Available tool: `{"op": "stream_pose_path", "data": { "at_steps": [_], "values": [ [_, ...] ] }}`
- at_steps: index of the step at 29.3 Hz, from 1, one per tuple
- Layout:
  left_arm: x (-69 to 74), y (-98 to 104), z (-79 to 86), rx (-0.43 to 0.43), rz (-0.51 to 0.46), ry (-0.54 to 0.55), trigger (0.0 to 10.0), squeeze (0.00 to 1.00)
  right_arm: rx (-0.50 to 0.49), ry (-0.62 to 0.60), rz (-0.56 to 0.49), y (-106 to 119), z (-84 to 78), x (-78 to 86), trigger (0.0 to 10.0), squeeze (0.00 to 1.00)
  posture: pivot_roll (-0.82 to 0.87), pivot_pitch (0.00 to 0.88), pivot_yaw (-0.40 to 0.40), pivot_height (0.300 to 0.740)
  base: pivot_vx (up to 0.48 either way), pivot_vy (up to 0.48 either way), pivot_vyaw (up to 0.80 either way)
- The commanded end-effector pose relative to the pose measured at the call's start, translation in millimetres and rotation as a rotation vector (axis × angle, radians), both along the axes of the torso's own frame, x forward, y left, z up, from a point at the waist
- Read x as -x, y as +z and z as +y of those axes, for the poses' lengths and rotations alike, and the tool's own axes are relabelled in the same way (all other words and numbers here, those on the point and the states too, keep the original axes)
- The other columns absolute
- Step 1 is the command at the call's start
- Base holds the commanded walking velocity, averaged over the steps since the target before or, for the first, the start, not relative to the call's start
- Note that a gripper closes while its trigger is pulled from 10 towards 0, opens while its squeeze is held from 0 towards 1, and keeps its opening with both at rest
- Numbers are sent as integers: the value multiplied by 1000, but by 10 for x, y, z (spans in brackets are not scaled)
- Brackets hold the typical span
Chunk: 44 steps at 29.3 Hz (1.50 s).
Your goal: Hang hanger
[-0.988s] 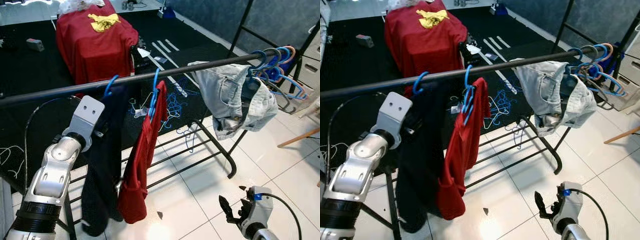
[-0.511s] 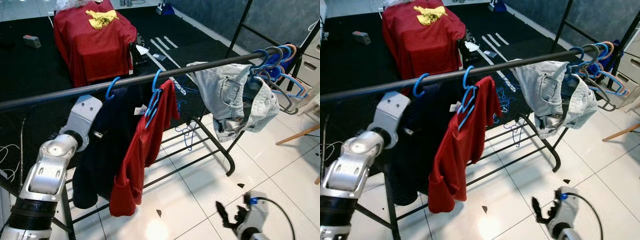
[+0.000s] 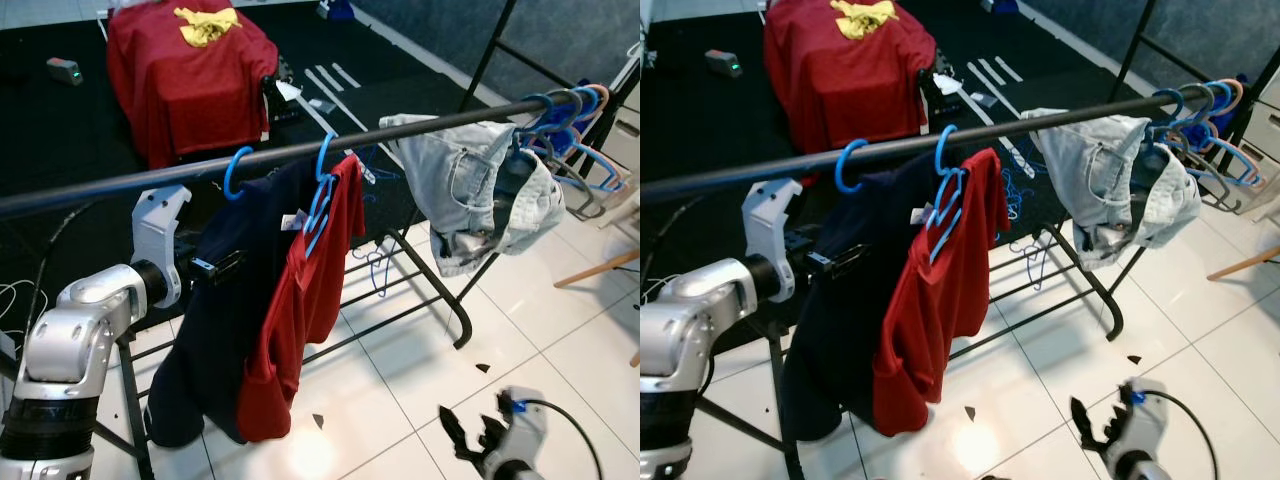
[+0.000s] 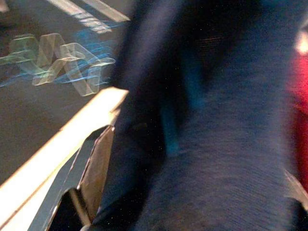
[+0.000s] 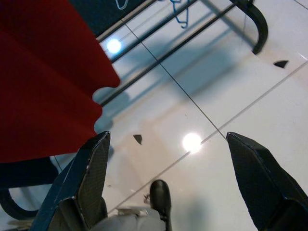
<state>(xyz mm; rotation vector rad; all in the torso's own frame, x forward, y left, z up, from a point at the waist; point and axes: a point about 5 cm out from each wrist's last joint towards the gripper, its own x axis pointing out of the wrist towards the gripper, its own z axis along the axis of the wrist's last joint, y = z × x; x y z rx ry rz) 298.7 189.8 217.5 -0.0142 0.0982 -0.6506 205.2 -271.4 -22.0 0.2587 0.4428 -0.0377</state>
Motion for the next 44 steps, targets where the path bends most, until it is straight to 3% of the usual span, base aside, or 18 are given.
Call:
{"op": "stream_pose_path", "data": {
  "at_steps": [1, 3, 6, 8, 9, 13, 19, 20, 22, 27, 28, 29, 30, 31, 32, 37, 44],
  "values": [
    [150, 307, -22, 33, -138, -120, 10000, 0, -11, -10, 13, -40, -2, 76, 10000, 0, 25, 180, -69, 740, 0, 0, 0],
    [174, 357, 4, 61, -149, -138, 10000, 0, -12, -7, 5, -26, 27, 81, 10000, 0, 26, 179, -69, 740, 0, 0, 0],
    [111, 394, 120, 15, -171, -56, 10000, 0, -14, -2, 3, -16, 35, 77, 10000, 0, 26, 179, -69, 740, 0, 0, 0],
    [57, 419, 246, -67, -187, 32, 10000, 0, -15, 0, 4, -13, 30, 75, 10000, 0, 28, 176, -71, 740, 0, 0, 0],
    [57, 419, 246, -67, -187, 32, 10000, 0, -15, 0, 4, -13, 30, 75, 10000, 0, 28, 176, -71, 740, 0, 0, 0],
    [32, 495, 410, -234, -219, 131, 10000, 0, -20, 4, 6, -21, -20, 74, 10000, 0, 30, 173, -71, 740, 0, 0, 0],
    [17, 498, 432, -277, -229, 160, 10000, 0, -21, 4, 7, -25, -20, 74, 10000, 0, 30, 173, -71, 740, 0, 0, 0],
    [-3, 485, 434, -345, -239, 192, 10000, 0, -24, 4, 7, -28, -15, 73, 10000, 0, 27, 176, -73, 740, 0, 0, 0],
    [-10, 416, 385, -401, -225, 194, 10000, 0, -27, 6, 5, -29, 16, 68, 10000, 0, 25, 183, -74, 740, 0, 0, 0],
    [-16, 358, 355, -422, -211, 188, 10000, 0, -30, 7, -1, -16, 48, 56, 10000, 0, 25, 183, -74, 740, 0, 0, 0],
    [-24, 364, 363, -436, -220, 199, 8784, 0, -31, 7, -4, -10, 56, 48, 10000, 0, 25, 183, -74, 740, 0, 0, 0],
    [-24, 364, 363, -436, -220, 199, 8784, 0, -31, 7, -4, -10, 56, 48, 10000, 0, 25, 183, -74, 740, 0, 0, 0],
    [-30, 373, 367, -455, -231, 207, 1804, 0, -31, 9, -10, 3, 70, 35, 10000, 0, 25, 183, -74, 740, 0, 0, 0],
    [-30, 373, 367, -455, -231, 207, 1804, 0, -31, 9, -10, 3, 70, 35, 10000, 0, 25, 183, -74, 740, 0, 0, 0],
    [-37, 381, 370, -475, -242, 215, 0, 0, -31, 11, -17, 17, 86, 21, 10000, 0, 25, 183, -74, 740, 0, 0, 0],
    [-43, 388, 369, -495, -252, 224, 0, 0, -31, 14, -27, 43, 117, 0, 10000, 0, 25, 188, -72, 740, 0, 0, 0],
    [-56, 411, 352, -548, -295, 261, 0, 0, -34, 25, -62, 134, 304, -39, 10000, 0, 25, 188, -74, 740, 0, 0, 0]
  ]
}}
